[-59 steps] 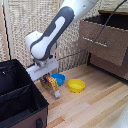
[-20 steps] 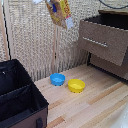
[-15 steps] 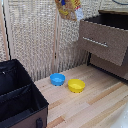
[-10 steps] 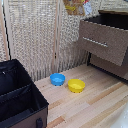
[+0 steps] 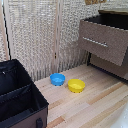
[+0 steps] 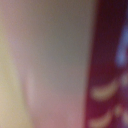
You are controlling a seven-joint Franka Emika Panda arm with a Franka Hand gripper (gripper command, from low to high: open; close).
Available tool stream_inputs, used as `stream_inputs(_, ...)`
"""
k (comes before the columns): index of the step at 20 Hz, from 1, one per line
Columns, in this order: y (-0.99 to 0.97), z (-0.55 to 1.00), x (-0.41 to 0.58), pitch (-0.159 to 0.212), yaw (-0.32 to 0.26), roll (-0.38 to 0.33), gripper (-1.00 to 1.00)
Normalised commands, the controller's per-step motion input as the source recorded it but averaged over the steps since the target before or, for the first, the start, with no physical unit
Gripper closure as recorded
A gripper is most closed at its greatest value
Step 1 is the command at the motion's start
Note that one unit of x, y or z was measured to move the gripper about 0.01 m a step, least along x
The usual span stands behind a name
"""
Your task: Locate and clasp the grip of the topmost drawer. Steadily and circumspectly yank the drawer open. Discover and seize the nutrition bar using your clamp. Deposit the nutrition bar in the accessible drawer. Unclench the nutrition bar.
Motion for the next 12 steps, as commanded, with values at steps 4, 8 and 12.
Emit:
stream_inputs(4,-1.0,0.48,0.021,0.016,0.0,0.082,1.0)
stream_inputs(8,-0.98,0.27,0.034,0.001,0.014,0.062,1.0)
stream_inputs(12,-0.85,0.02,0.016,-0.031,0.087,0.047,1.0)
